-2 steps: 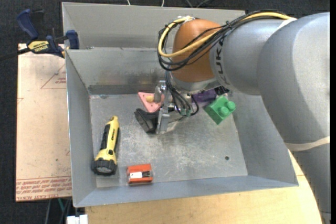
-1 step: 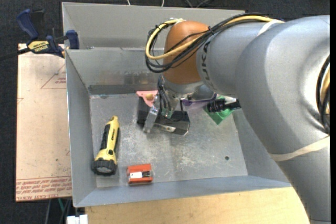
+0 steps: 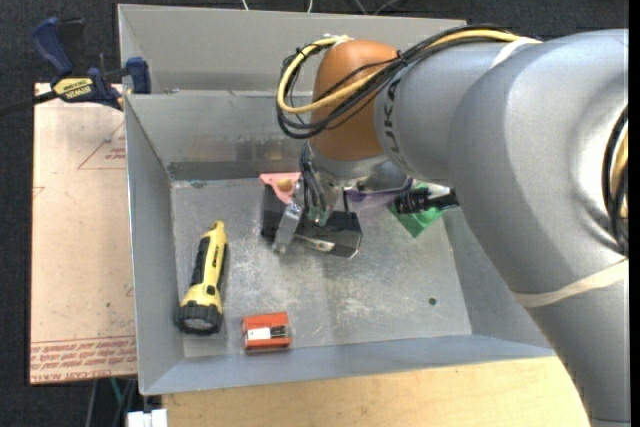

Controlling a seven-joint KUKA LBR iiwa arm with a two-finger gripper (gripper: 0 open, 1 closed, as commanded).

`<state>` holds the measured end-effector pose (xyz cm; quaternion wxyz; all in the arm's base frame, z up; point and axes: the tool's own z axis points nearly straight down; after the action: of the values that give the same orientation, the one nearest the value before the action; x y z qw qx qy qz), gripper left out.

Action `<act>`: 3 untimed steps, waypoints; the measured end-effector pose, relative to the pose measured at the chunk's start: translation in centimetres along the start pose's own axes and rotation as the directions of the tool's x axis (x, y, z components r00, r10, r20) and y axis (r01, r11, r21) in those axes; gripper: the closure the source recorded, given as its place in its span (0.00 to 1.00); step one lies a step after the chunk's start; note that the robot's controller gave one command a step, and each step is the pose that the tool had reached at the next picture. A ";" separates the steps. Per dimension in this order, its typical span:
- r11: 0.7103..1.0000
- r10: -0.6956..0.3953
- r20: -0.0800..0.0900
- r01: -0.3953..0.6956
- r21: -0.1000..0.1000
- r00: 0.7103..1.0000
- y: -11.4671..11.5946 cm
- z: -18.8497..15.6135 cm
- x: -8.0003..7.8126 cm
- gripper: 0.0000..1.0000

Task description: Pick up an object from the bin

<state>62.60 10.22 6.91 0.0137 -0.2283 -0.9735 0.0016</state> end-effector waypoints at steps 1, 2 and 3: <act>1.000 -0.001 -0.013 0.001 0.006 1.000 -0.1 -1.0 0.4 1.00; 1.000 -0.001 -0.018 0.002 0.009 1.000 -0.2 -1.4 0.6 1.00; 1.000 -0.002 -0.021 0.002 0.011 1.000 -0.2 -1.3 0.6 1.00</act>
Offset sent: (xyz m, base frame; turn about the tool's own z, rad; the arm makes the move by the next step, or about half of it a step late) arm -0.0017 -0.0001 0.0152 -0.0003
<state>61.94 10.28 8.20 0.0254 -0.2272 -0.9735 0.0045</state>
